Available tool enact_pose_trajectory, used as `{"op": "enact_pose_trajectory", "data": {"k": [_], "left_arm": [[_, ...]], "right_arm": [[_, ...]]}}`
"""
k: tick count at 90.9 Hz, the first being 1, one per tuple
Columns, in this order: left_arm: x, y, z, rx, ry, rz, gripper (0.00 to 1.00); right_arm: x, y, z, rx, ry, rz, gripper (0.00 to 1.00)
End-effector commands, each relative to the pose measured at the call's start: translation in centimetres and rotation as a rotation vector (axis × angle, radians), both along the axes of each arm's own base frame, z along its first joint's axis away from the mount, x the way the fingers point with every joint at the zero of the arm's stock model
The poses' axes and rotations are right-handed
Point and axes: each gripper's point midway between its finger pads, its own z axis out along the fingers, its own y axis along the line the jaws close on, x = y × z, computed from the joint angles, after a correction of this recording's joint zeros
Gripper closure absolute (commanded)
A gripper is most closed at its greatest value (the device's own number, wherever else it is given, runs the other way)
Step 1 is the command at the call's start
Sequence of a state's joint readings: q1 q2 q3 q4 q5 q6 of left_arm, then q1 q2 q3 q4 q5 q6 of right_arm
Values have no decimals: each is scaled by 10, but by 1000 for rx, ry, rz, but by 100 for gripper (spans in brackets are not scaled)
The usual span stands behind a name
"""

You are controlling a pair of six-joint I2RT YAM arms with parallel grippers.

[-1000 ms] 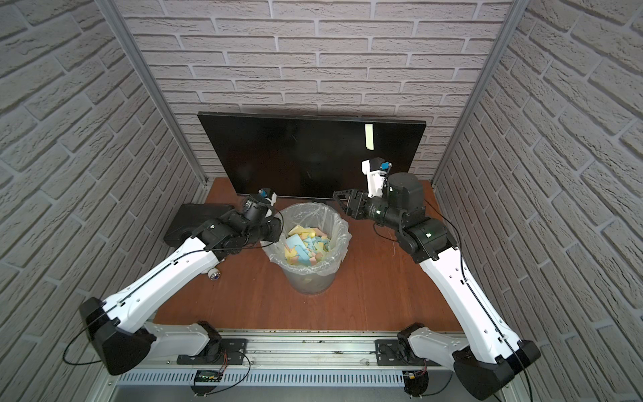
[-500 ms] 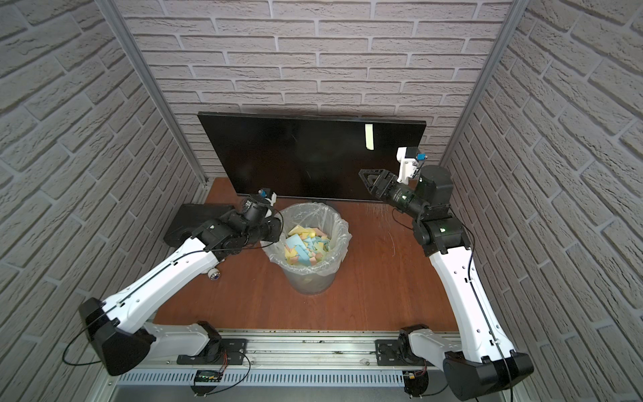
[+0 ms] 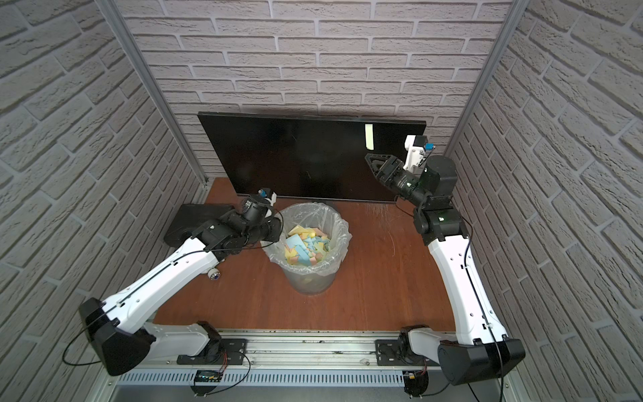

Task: Remove the sticky note from the monitor
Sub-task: Tear off the sticky note from the monitor.

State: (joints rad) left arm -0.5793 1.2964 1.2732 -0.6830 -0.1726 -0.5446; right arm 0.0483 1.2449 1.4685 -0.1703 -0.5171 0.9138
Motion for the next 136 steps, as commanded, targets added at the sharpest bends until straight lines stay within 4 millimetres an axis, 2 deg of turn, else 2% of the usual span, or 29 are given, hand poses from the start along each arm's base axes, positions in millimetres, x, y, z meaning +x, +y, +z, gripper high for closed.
{"op": "enact_pose_trajectory", "data": {"k": [1,25,55,78,96,107,125,136], "left_arm": [[-9,-1,-19,17,60,-19,79],[-7,-3,-20,15,61,-20,79],[-8,-2,-18,13,60,-20,79],[-8,-2,-18,14,60,-19,79],[-9,-2,-18,14,60,-20,79],[-8,-3,-18,14,59,-21,79],[-8,-3,-18,13,60,-21,79],[-9,-2,-17,14,58,-21,79]], "right_arm": [[-1,-1,35,26,-110,3,53],[12,-2,37,27,-113,-2,54],[22,-1,42,29,-128,0,60],[29,-2,36,25,-116,-5,60],[30,-2,38,27,-121,-5,74],[30,0,39,29,-122,1,77],[28,0,42,30,-127,2,96],[27,0,43,31,-130,6,97]]}}
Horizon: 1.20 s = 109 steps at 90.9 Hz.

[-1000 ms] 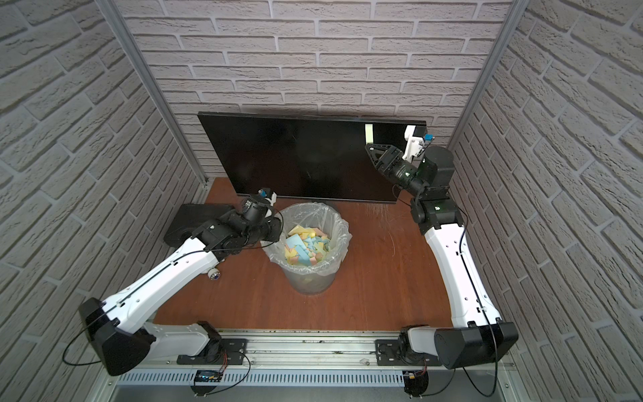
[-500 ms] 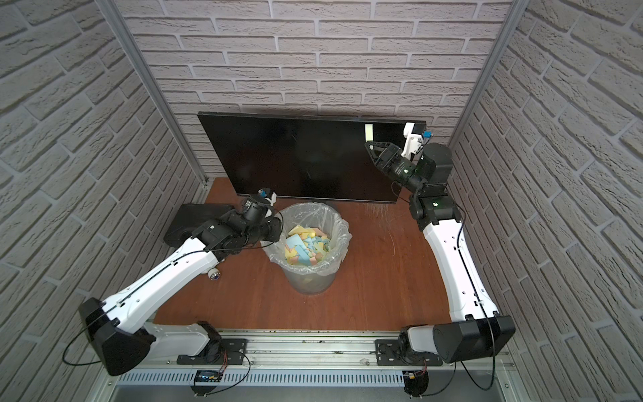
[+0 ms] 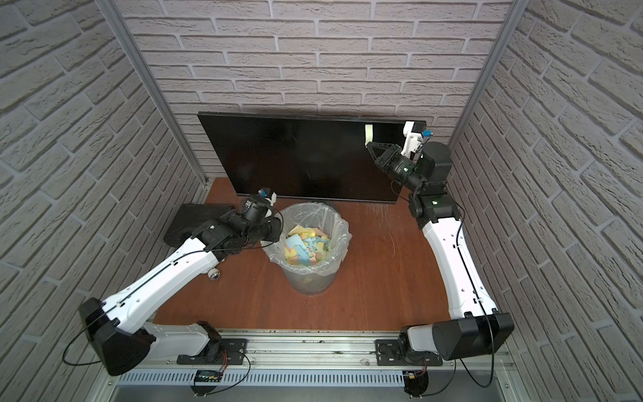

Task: Remove the sticky note from the monitor
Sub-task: Tear off the sticky note from the monitor.

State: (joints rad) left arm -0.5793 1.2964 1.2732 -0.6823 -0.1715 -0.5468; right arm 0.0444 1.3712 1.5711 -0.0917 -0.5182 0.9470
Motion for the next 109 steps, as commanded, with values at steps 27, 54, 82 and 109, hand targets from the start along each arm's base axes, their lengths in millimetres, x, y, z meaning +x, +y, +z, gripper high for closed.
{"op": "enact_pose_trajectory", "data": {"k": [27,54,82,109], "left_arm": [[-8,-2,-18,17,59,-21,79],[-9,-1,-18,18,58,-21,79],[-9,-1,-18,18,59,-18,79],[-9,-2,-18,15,57,-20,79]], "right_arm": [[-13,0,32,0,-106,12,97],[-18,1,37,-4,-119,18,97],[-26,1,45,-13,-142,19,97],[-40,2,55,-38,-172,22,97]]}}
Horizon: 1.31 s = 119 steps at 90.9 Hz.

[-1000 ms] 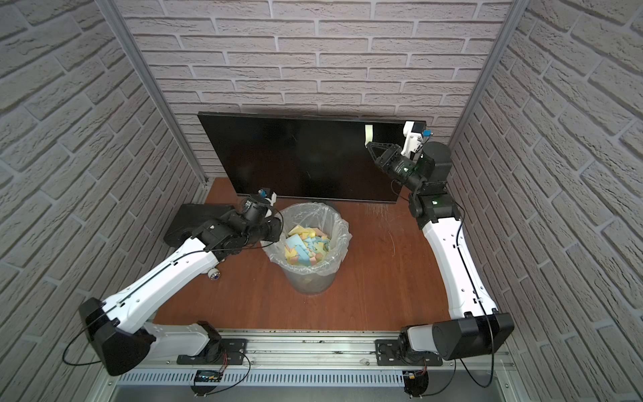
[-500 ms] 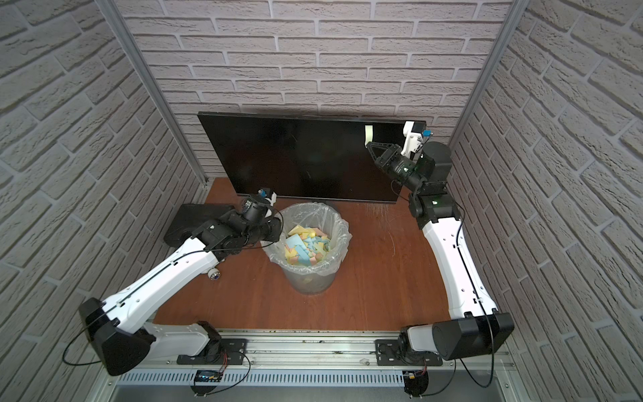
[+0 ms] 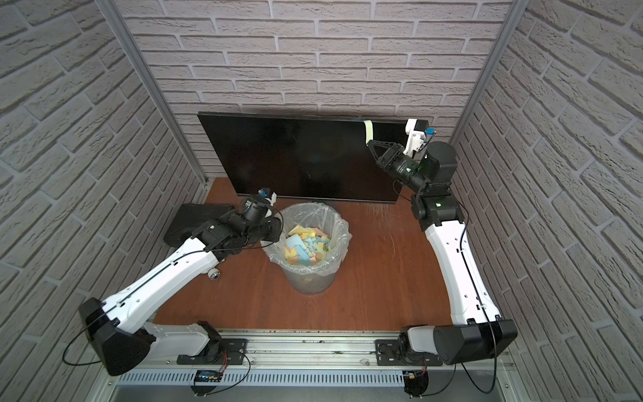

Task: Remove the sticky note from the monitor
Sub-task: Tear off the sticky note from the monitor, then place the sticky note in the trash bin.

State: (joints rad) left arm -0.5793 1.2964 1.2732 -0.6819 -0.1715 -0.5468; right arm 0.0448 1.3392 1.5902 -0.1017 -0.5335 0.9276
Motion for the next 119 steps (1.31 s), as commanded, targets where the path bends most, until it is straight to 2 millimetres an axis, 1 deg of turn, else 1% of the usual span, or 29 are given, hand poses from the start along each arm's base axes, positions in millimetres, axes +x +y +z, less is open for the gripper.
{"op": "enact_pose_trajectory", "data": {"k": [1,18,33,39,51,65,75,85,97,111,119], "left_arm": [[-9,-2,-18,15,58,-20,79],[-9,-1,-18,13,58,-19,79],[-9,-2,-19,14,60,-21,80],[-9,-2,-18,13,58,-21,79],[-9,-2,-18,14,58,-20,79],[-9,-2,-18,12,57,-21,79],[-10,-1,-19,14,59,-20,79],[-10,-1,-19,14,60,-21,79],[-10,-2,-19,13,60,-23,79],[-10,-1,-21,18,63,-21,80],[-10,-1,-21,18,66,-22,79]], "right_arm": [[-24,0,37,-23,-121,7,97],[-31,1,41,-37,-133,12,97],[-40,7,43,-50,-150,35,97],[-45,12,40,-61,-153,55,97],[-58,26,27,-106,-144,101,97],[-76,45,1,-183,-123,155,97],[-86,57,-24,-234,-86,198,97],[-97,75,-53,-291,-47,255,97],[-116,102,-95,-409,13,347,97],[-133,121,-139,-529,80,414,97],[-141,130,-158,-594,111,454,97]]}}
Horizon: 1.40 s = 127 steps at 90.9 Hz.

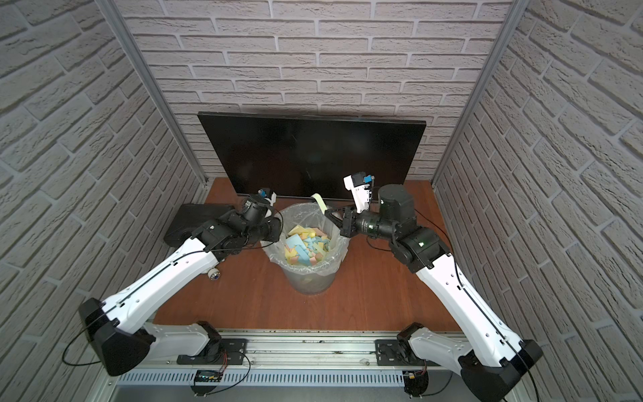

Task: Remove the sticky note from the monitor
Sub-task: Place the sticky note in the trash bin.

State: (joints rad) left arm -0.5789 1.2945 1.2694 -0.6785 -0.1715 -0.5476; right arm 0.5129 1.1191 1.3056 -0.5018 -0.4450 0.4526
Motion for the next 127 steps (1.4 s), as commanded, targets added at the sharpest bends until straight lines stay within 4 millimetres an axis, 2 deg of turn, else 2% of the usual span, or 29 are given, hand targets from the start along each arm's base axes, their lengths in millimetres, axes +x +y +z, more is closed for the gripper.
{"op": "enact_pose_trajectory", "data": {"k": [1,15,23,48,65,87,110,115,120,127], "left_arm": [[-10,-1,-21,19,66,-23,79],[-11,0,-21,22,64,-20,79],[-10,1,-21,26,64,-16,79],[-10,1,-21,29,66,-16,79],[-11,1,-22,30,68,-16,79],[-10,2,-22,31,64,-12,79],[-11,4,-21,35,59,-7,77],[-11,5,-20,39,55,-4,71],[-11,7,-17,44,46,2,55],[-12,12,-13,56,28,7,24]], "right_arm": [[-7,3,-23,-120,-16,24,97],[-14,18,-56,-268,7,68,97],[-13,26,-68,-326,8,81,97],[8,47,-79,-375,6,68,96],[20,54,-88,-403,18,59,81],[23,52,-80,-406,0,40,64],[21,44,-44,-353,-73,-2,48],[20,41,-34,-337,-92,-15,44],[20,36,-26,-325,-112,-39,40],[19,29,-16,-309,-142,-68,33]]}}
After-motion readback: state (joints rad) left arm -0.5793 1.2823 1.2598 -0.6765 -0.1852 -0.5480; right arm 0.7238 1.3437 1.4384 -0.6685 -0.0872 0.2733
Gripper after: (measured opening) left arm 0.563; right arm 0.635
